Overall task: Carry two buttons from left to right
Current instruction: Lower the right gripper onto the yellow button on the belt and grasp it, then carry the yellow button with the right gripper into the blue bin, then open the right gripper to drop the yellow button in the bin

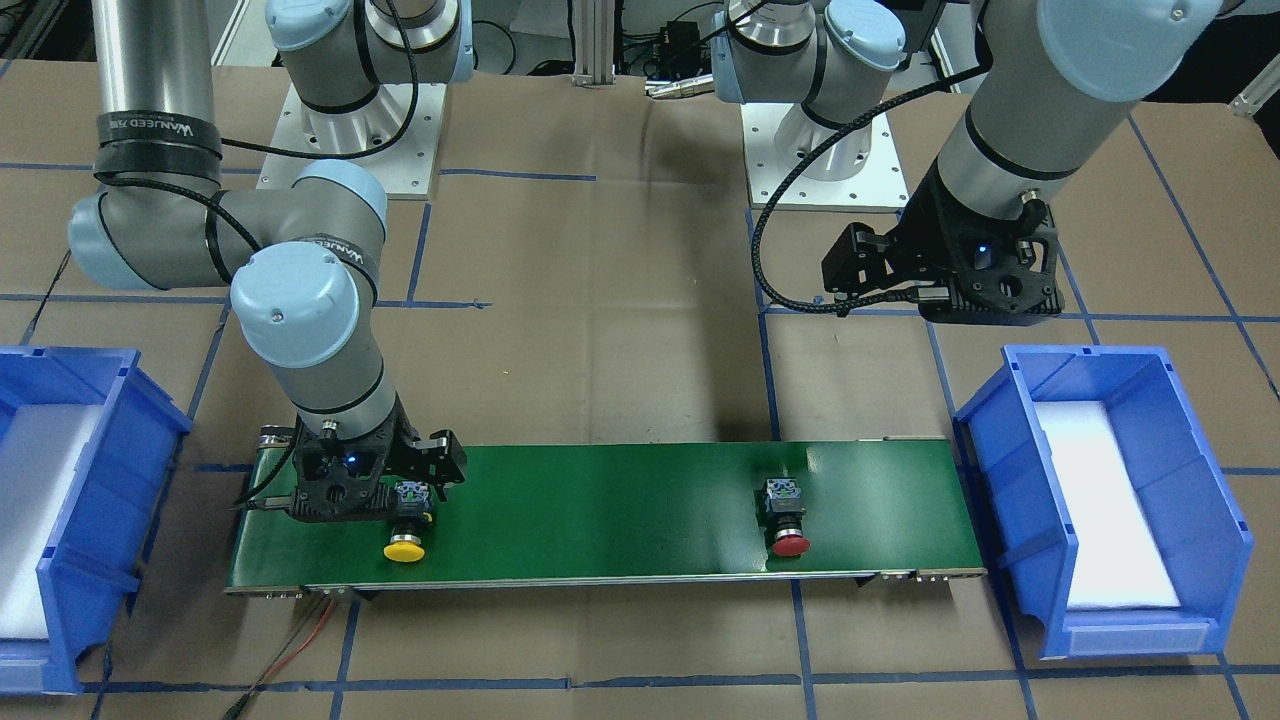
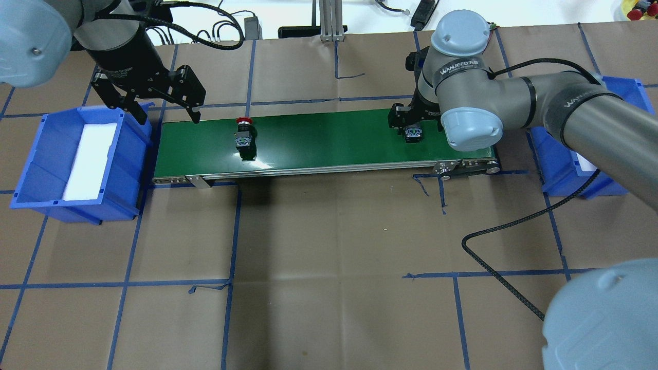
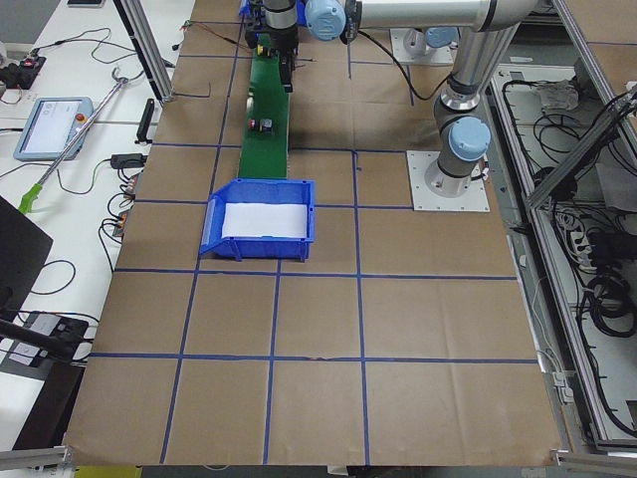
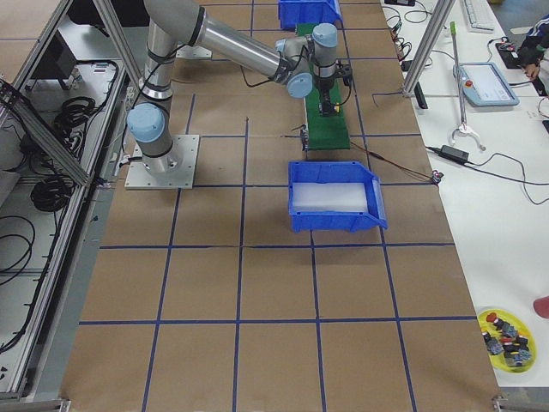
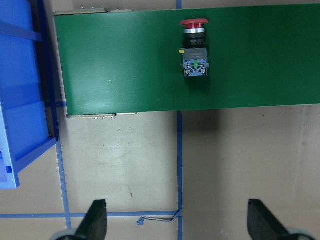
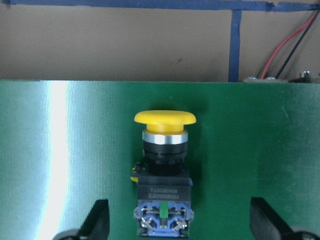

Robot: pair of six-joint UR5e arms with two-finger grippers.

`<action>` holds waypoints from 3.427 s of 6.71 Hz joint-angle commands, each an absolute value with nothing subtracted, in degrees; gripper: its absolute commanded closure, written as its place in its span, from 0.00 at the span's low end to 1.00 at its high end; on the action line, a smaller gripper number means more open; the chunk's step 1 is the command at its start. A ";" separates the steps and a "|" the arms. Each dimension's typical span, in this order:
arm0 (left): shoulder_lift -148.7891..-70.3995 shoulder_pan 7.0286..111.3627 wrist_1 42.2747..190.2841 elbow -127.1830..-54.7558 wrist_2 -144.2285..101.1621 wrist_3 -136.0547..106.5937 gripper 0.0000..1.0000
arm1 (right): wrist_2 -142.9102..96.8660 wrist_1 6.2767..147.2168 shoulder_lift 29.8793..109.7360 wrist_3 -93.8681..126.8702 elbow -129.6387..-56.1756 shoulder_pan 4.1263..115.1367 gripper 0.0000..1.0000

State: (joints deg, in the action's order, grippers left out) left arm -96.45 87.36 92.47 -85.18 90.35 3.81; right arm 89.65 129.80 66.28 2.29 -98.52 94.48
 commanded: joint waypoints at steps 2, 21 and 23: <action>-96.50 87.36 92.46 -85.17 90.35 3.87 0.00 | 89.82 133.51 64.51 3.33 -98.44 94.31 0.24; -96.68 87.36 92.37 -85.25 90.18 3.87 0.00 | 89.91 125.06 67.25 -44.56 -103.89 57.31 0.95; -96.68 87.36 92.37 -85.25 90.26 3.87 0.00 | 89.65 125.24 67.23 -43.86 -103.62 57.22 0.36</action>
State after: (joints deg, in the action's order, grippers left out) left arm -96.68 87.36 92.37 -85.25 90.24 3.87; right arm 89.88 125.13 67.37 -44.38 -103.77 57.27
